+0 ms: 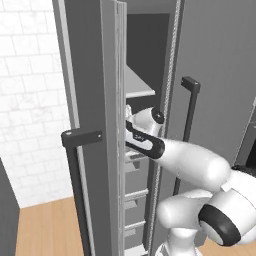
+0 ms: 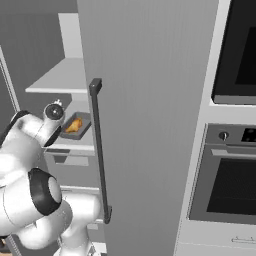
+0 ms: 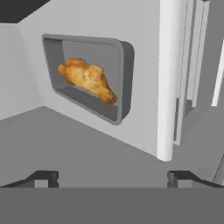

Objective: Take the meat container that has the chicken drumstick and place it on the second highest rack of the freezer. Then take the vegetable container that has the lemon wedge and bell pepper and place it on the highest rack of the freezer.

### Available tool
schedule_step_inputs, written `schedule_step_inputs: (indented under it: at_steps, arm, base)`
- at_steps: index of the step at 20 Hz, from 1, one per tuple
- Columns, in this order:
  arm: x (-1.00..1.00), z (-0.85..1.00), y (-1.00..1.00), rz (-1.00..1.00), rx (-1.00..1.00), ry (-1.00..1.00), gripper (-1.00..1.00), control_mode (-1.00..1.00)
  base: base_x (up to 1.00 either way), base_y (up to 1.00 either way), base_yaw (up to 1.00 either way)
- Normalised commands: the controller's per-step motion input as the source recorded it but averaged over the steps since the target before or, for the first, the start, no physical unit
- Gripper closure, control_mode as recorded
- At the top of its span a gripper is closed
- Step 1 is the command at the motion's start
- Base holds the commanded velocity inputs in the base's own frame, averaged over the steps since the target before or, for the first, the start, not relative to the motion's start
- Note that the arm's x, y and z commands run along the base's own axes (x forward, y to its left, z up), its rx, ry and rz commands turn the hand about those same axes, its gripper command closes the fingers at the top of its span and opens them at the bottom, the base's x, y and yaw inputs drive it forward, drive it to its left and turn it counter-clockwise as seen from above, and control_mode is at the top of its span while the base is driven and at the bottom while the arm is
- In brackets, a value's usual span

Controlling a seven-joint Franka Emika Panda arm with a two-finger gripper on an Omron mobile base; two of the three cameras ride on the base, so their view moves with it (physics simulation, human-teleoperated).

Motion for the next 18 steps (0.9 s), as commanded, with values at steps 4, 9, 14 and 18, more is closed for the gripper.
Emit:
schedule_step_inputs:
  at_steps: [4, 9, 14, 18]
  arm:
    - [-0.83, 0.39, -0.47, 0.42, -0.06, 0.11, -1.00, -1.00]
    - [-0.99, 0.10, -0.14, 0.54, -0.33, 0.20, -1.00, -1.00]
    - [-0.87, 0.33, -0.19, 0.57, -0.53, 0.21, -1.00, -1.00]
    - [-0.92, 0.30, -0.37, 0.57, -0.58, 0.11, -1.00, -1.00]
  base:
    - [0.00, 0.00, 0.00]
    - [0.00, 0.00, 0.00]
    - [0.00, 0.00, 0.00]
    - [0.00, 0.00, 0.00]
